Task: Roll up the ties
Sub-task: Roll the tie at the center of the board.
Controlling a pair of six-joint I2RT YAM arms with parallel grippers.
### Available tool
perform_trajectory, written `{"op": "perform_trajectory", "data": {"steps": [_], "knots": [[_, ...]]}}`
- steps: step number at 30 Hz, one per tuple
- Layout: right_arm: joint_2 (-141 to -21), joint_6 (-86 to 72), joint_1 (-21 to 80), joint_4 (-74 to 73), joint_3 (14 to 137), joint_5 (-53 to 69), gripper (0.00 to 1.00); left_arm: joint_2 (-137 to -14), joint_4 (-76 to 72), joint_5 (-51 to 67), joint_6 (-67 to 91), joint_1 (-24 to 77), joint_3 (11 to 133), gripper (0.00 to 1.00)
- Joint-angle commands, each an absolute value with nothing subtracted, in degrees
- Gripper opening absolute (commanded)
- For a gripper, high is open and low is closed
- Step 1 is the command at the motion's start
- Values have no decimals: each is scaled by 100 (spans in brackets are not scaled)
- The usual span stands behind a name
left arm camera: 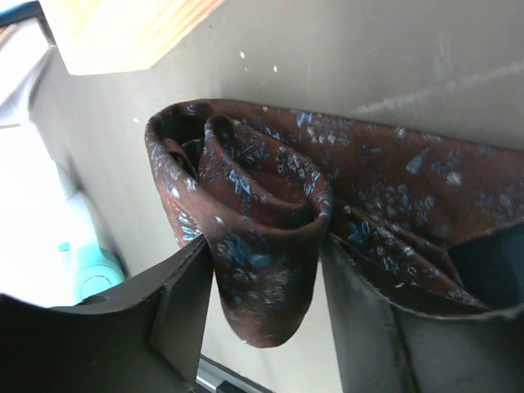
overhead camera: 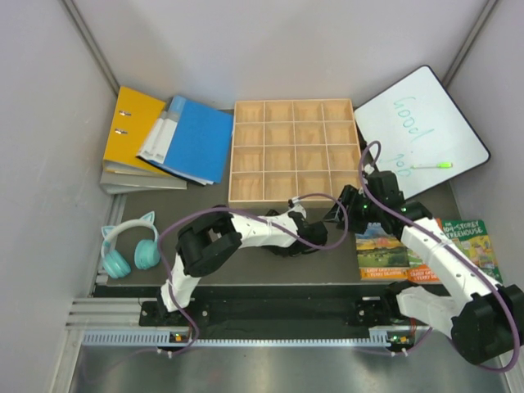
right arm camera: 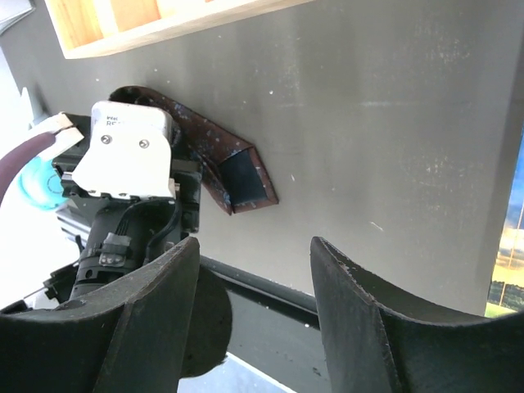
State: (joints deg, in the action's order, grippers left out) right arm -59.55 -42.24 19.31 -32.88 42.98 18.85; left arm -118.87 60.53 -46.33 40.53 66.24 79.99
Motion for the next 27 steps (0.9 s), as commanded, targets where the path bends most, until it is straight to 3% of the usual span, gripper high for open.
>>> {"op": "perform_trajectory", "data": {"steps": [1,19,27], "knots": [[-5748,-4140,1907,-3217,4667,1942,58,-11742,5045,-3183,3999,6610,7840,62],[-5801,-4271,1907,-3366,5097,1899,58,-10908,5379,-2610,3630,6179,8297,75],[-5862,-4578,1907,-3112,4835,1942,58,-9977,5405,-2172,3595,5767,8174,77]]}}
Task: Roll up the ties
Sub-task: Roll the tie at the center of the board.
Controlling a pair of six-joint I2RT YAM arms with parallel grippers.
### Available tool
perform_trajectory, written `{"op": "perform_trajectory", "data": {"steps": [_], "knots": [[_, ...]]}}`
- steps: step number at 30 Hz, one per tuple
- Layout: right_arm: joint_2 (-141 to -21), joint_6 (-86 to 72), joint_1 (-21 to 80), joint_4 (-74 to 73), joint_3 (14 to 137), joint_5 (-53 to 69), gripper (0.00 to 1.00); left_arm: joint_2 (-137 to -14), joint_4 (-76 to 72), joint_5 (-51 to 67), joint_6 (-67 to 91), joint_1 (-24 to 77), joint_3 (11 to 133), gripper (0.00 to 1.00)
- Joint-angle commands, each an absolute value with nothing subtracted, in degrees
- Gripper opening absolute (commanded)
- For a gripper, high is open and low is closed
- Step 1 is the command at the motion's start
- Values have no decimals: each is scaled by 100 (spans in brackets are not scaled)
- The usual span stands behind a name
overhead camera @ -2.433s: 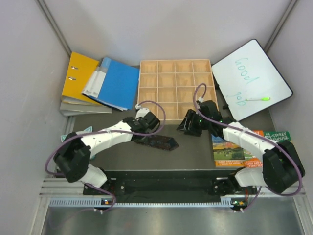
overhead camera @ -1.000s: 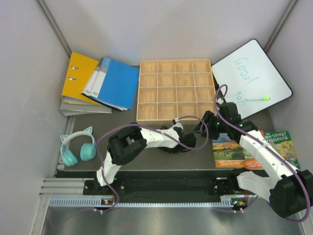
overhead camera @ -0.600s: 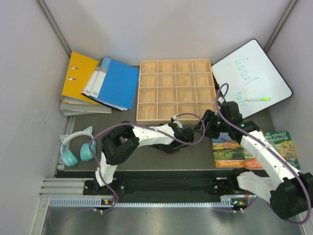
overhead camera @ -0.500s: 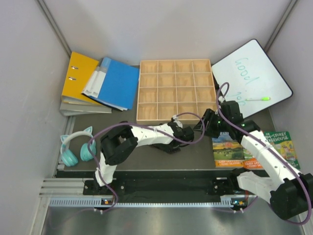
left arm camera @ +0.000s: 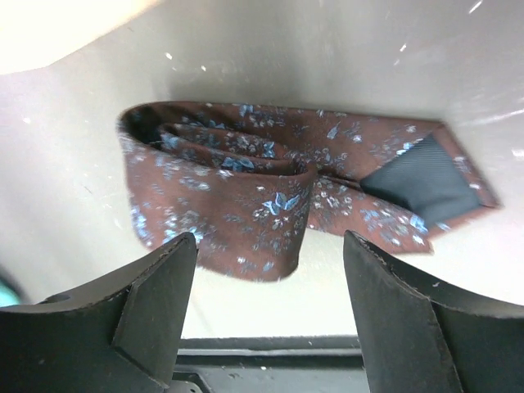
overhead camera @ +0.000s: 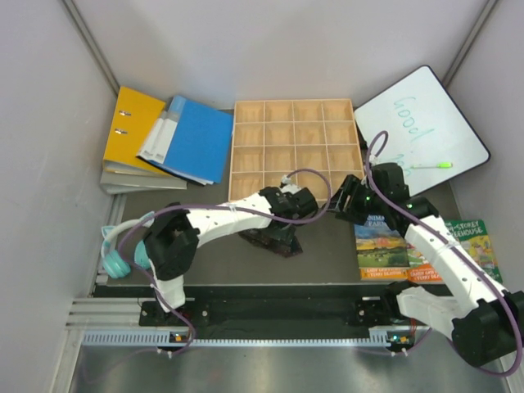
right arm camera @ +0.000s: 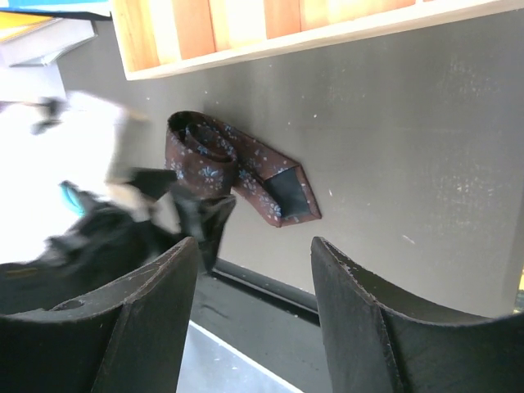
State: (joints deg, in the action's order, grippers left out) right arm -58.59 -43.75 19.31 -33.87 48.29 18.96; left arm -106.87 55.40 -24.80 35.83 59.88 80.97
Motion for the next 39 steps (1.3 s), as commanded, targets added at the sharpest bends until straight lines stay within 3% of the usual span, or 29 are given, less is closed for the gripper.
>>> {"op": "perform_trajectory", "data": {"steps": [1,7,11,18,26,39], "knots": [[-5880,-4623,1899,-2981,4782,1995,58,-9732,5388,-2110,3586,5705,8130,77],[-5994,-5071,2336,-2461,4500,1996,55,-8520,5142,-1399,3350,4818,7517,77],[-6624,-5439,3407,-2198,4702,1626,54,-7841,4782,-871,3059,4036,6962,79],[-7679,-6012,4270,-1459,5035,1188,48,-7304,4325,298,2857,2788,6153,80],[-8639,-6398,4588,163,4870,1362,48,-7321,3596,1317,2742,2294,5608,80],[-9334,-6381,4614,334,4843,1424,45,-7690,2760,2021,2619,2109,5133,79]]}}
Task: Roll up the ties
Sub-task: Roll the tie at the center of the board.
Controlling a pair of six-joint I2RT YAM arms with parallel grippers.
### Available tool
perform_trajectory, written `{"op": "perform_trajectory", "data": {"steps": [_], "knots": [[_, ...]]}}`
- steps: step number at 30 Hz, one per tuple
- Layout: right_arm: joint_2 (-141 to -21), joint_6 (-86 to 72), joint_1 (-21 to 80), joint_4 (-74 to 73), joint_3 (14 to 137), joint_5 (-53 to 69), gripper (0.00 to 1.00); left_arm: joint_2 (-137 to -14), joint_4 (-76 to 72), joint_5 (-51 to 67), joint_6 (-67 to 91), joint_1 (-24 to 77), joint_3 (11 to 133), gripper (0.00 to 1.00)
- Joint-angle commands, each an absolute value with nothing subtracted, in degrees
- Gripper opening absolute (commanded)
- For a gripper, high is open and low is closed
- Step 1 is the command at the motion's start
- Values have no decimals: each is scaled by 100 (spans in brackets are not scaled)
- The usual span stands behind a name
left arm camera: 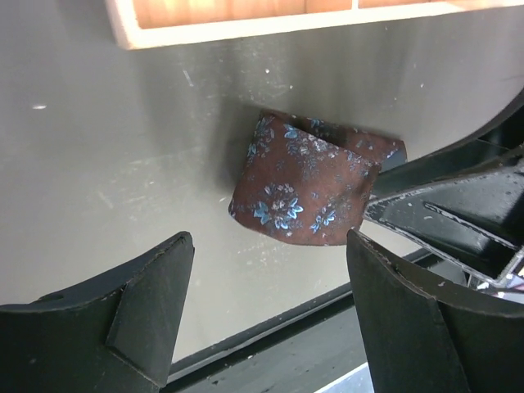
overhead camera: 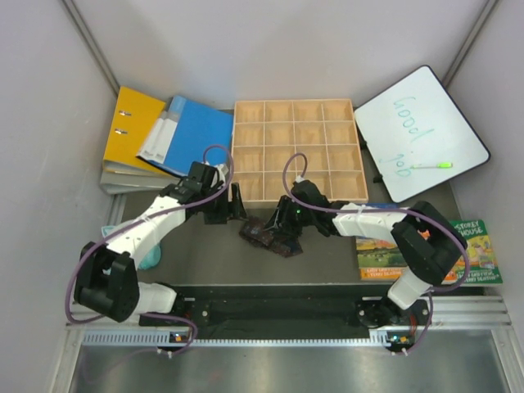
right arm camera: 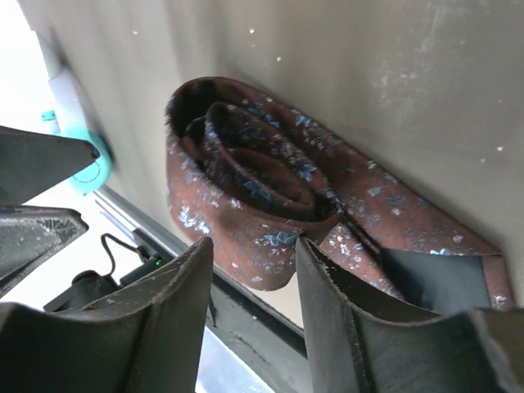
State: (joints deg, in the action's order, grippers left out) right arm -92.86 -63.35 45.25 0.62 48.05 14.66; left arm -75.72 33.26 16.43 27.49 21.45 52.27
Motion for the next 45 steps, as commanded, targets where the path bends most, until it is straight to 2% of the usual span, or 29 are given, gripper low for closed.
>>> {"op": "perform_trajectory", "data": {"steps": [1,12,28,32,37,45], "knots": [[-9360,-6372,4614,351,4834,1424,44,-7725,2742,2048,2619,2109,5142,79],[-9896,-6276,4597,475,4878,1354,38,-8147,2215,2320,2900,2109,4791,79],[-9923,-6152,4570,343,4896,1248,37,-8209,1152,2795,3190,2118,3973,75],[-9914,-6126,4570,351,4922,1265,38,-8454,844,2891,3243,2118,3850,69],[-9879,-6073,4544,378,4904,1266,40,-8657,554,2971,3296,2118,3683,54],[-9897,-6038,4491,369,4931,1310,40,-8350,579,2918,3384,2136,3551,34]]}}
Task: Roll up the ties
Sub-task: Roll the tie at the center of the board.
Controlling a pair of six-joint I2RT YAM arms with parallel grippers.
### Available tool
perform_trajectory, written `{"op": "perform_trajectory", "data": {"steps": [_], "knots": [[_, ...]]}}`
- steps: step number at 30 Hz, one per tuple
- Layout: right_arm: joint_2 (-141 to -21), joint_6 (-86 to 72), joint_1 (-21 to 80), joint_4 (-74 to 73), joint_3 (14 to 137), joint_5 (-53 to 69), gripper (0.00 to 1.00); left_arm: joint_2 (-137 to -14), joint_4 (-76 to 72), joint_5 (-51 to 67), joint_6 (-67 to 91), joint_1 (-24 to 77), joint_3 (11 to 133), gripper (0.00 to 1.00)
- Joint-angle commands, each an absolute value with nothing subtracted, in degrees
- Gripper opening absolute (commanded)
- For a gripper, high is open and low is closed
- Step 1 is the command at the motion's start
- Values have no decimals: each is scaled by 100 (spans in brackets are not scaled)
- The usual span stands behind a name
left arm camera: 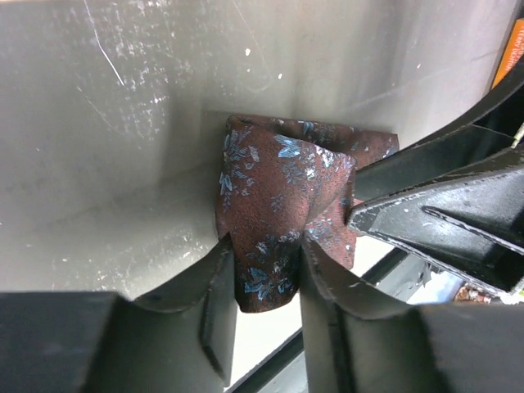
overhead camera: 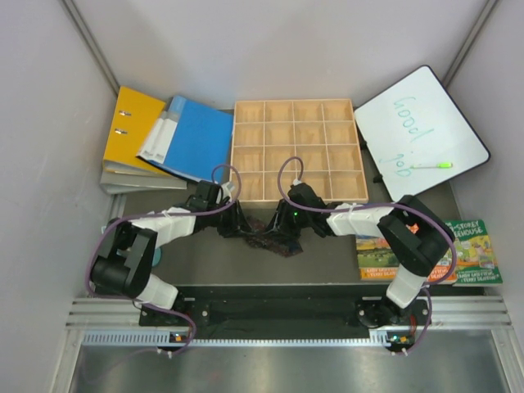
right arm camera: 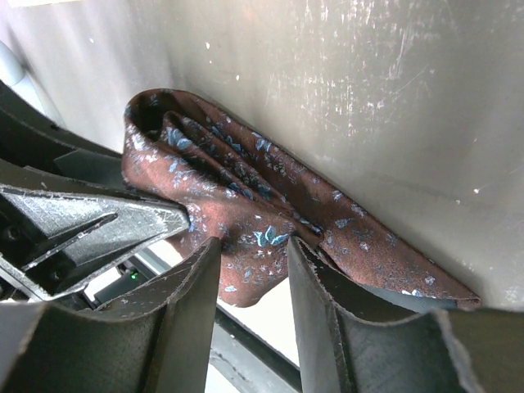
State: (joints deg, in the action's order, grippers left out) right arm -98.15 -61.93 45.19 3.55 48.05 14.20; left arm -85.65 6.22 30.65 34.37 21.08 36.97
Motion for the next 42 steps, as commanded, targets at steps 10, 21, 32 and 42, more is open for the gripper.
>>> {"op": "perform_trajectory", "data": {"steps": [10,21,32,42], "knots": [[-9449,-5757,4228,-236,5115,1380,51,-7471,2581,872,3340,2592,4157,22],[-7999,-5397,3639,-1203,4738,1222,55,-7813,4165,-2064,3884,4059,5352,21],[-6926,-5133,2884,-1731,4412,1318,57,-9148,5395,-4059,4684,5316,6600,20],[-6443,-4975,2400,-1942,4236,1538,57,-10765,6934,-5528,5704,6371,7787,20]]}}
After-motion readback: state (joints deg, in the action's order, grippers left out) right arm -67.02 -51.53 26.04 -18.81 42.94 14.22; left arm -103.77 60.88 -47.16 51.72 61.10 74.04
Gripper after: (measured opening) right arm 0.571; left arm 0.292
